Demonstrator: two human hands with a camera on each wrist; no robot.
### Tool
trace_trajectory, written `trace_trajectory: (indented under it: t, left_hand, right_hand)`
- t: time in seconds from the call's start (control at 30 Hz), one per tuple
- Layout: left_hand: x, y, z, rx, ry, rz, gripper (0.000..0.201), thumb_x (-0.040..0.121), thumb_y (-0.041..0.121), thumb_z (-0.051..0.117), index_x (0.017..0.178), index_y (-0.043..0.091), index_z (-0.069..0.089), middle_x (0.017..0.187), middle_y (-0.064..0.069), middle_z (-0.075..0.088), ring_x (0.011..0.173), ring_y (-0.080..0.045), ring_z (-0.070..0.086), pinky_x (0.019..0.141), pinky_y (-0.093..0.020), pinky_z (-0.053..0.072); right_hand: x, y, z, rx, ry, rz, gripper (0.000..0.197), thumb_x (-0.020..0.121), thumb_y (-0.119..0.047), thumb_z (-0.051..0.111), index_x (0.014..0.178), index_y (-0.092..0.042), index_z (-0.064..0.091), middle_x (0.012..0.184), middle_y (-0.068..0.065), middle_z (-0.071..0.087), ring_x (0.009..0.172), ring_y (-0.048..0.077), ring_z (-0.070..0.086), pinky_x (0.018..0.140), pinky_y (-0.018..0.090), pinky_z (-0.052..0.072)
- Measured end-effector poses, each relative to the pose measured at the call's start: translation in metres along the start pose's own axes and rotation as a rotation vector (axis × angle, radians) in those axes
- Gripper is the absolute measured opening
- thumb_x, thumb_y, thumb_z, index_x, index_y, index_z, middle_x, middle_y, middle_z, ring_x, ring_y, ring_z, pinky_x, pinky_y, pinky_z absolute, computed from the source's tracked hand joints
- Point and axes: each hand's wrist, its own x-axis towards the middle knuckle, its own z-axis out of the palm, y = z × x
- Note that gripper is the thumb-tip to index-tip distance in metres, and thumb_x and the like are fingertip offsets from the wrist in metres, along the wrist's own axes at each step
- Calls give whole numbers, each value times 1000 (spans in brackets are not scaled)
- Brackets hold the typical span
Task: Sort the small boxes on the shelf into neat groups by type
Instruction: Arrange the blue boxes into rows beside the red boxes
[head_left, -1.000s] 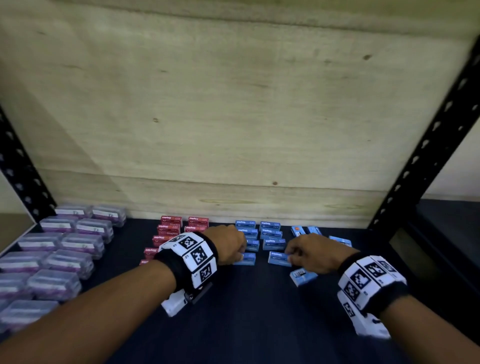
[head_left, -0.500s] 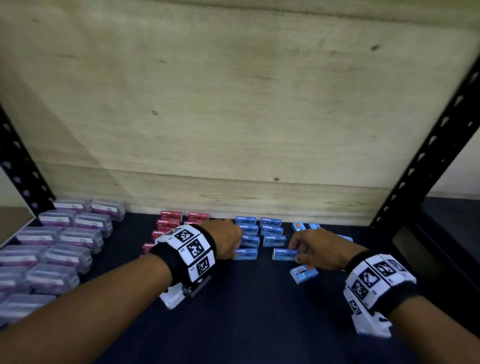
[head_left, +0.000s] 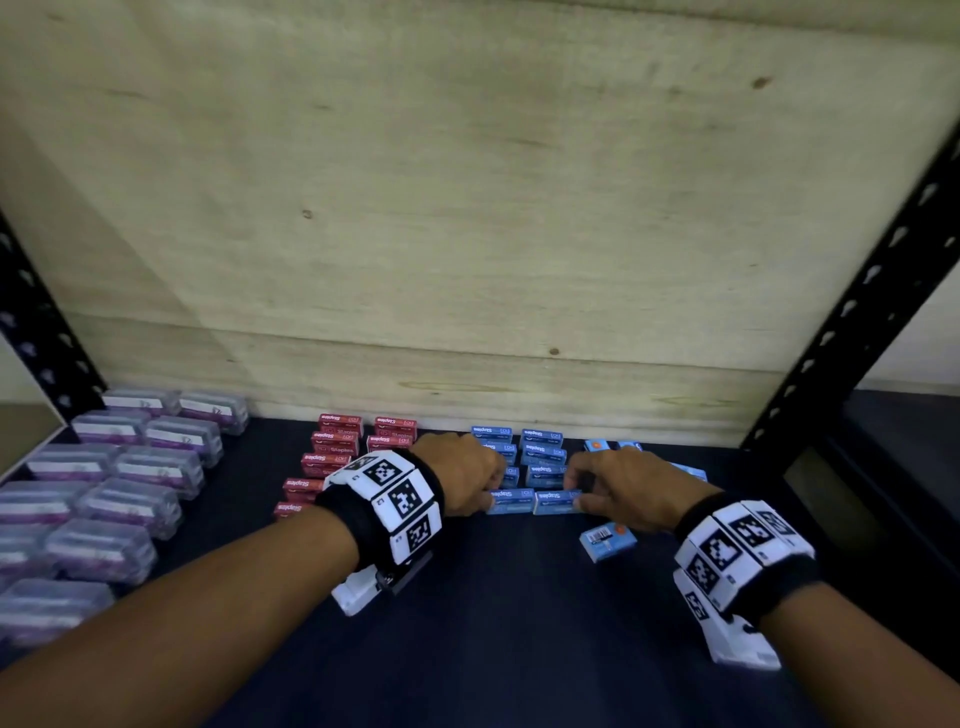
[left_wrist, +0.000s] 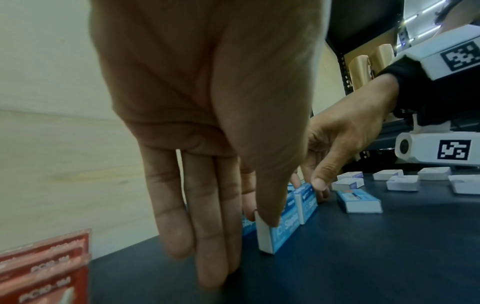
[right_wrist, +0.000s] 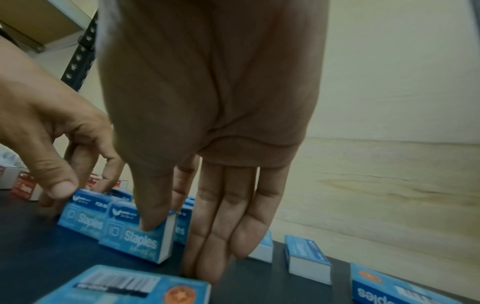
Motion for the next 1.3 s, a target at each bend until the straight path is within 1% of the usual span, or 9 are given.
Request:
trace_trajectory:
  t: [0.1, 0.2, 0.33, 0.5, 0.67, 0.87, 1.0, 1.13, 1.3]
  left_hand:
    - [2, 3, 0, 8, 18, 1, 26, 96, 39, 57, 117, 25, 56, 112, 0, 61, 102, -23, 58, 83, -34, 48]
    - [2, 2, 0, 4, 17, 3, 24, 96, 37, 57, 116, 24, 56, 108, 1, 60, 97, -20, 57, 83, -34, 48]
    - [1, -6, 0, 2, 23, -3, 20, 95, 36, 59, 111, 24, 57, 102, 4, 60, 89, -16, 55, 77, -31, 47]
    - [0, -12, -3, 22, 27, -32, 21, 94, 34, 60, 112, 23, 58, 108, 2, 62, 86, -15, 50, 73, -29, 40]
    - [1, -13, -3, 23, 26, -42, 21, 94, 34, 61, 112, 24, 59, 109, 3, 62, 87, -15, 50, 73, -30, 41]
    - [1, -11, -1, 38, 33, -44, 22, 92, 36, 62, 112, 25, 59, 110, 2, 62, 93, -17, 56, 76, -29, 43]
    - [-2, -6, -11, 77, 54, -60, 28, 91, 39, 63, 114, 24, 57, 110, 1, 61, 100, -21, 57, 79, -33, 42]
    - [-3, 11, -24, 85, 146, -3, 27, 91, 41, 61, 113, 25, 58, 106, 3, 61, 96, -21, 58, 78, -33, 41]
    - [6, 46, -17, 27, 158, 134, 28, 89, 47, 60, 111, 30, 63, 110, 4, 62, 101, -21, 58, 74, -31, 36]
  right_hand:
    - [0, -2, 0, -8, -1, -3, 13, 96, -37, 57, 108, -31, 55, 79, -15, 60, 71, 8, 63, 83, 33, 55]
    - [1, -4, 0, -10, 8, 3, 12, 96, -36, 57, 107, -30, 56, 73, -14, 58, 69, 10, 64, 82, 34, 55]
    - [2, -1, 2, -13, 21, 24, 9, 95, -40, 57, 102, -35, 54, 79, -14, 61, 67, 6, 64, 82, 34, 56]
    - [5, -1, 2, -33, 39, 37, 11, 95, -42, 57, 103, -36, 54, 79, -15, 60, 73, 8, 66, 80, 32, 54]
    - [6, -1, 3, -29, 49, 30, 12, 95, -42, 56, 104, -35, 54, 80, -15, 61, 78, 11, 68, 76, 29, 53]
    - [4, 0, 4, -25, 50, 20, 17, 95, -43, 57, 110, -34, 54, 78, -15, 58, 76, 10, 65, 77, 30, 53]
    - [3, 8, 0, 37, 15, 17, 21, 92, -45, 61, 109, -38, 52, 89, -12, 65, 84, 11, 64, 84, 33, 52]
    - [-1, 27, -19, 51, 86, 77, 13, 88, -38, 68, 93, -39, 56, 83, -15, 63, 84, 12, 62, 81, 30, 50]
    - [2, 53, -39, -9, 113, 202, 10, 88, -30, 69, 94, -33, 61, 95, -7, 65, 91, 16, 62, 80, 28, 48]
